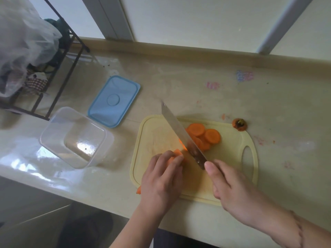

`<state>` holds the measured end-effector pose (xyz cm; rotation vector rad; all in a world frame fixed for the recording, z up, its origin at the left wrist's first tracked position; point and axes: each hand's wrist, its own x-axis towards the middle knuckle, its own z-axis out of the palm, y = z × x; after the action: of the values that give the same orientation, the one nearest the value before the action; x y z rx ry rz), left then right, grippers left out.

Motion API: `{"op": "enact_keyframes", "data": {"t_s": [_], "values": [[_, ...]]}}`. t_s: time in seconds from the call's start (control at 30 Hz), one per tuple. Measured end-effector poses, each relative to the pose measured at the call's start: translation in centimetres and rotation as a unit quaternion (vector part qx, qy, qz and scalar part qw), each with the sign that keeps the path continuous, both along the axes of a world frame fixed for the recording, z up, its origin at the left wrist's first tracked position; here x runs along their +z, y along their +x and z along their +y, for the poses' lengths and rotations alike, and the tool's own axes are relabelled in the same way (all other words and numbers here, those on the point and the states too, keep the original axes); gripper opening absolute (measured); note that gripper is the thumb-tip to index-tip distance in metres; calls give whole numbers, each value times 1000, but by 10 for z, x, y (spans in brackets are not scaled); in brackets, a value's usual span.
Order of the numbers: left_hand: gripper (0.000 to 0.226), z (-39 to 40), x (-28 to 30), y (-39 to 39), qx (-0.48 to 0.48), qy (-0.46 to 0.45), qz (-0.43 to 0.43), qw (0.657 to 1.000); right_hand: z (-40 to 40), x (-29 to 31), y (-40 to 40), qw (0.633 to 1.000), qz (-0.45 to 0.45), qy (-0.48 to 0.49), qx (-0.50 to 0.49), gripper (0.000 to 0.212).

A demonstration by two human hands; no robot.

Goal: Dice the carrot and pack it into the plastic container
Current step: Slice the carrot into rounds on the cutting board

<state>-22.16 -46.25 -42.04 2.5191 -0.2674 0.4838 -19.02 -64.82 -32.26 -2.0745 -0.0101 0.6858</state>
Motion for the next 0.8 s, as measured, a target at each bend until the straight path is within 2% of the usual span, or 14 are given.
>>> {"op": "enact_keyframes", "data": {"t_s": [0.2, 0.37, 0.43, 0.57, 0.63, 0.7, 0.8], "values": [[16, 3, 1, 3, -3, -31, 19, 999, -14, 26, -15, 998, 14, -25, 55, 38], [20, 5, 1, 5, -1, -42, 21, 999, -16, 26, -31, 995, 8, -56, 76, 77], [19, 4, 1, 5, -3, -44, 18, 999, -17, 24, -34, 994, 5, -68, 81, 82], [20, 4, 1, 5, -6, -45, 11, 999, -12, 20, -29, 993, 5, -69, 94, 47], [21, 6, 0, 6, -4, -49, 11, 999, -8, 14, -24, 994, 10, -61, 88, 39], [20, 7, 0, 7, -5, -50, 9, 999, -1, 2, -18, 995, -4, -52, 79, 37], [17, 7, -1, 5, -15, -34, 3, 999, 10, -16, -14, 996, -25, -51, 67, 47]]}}
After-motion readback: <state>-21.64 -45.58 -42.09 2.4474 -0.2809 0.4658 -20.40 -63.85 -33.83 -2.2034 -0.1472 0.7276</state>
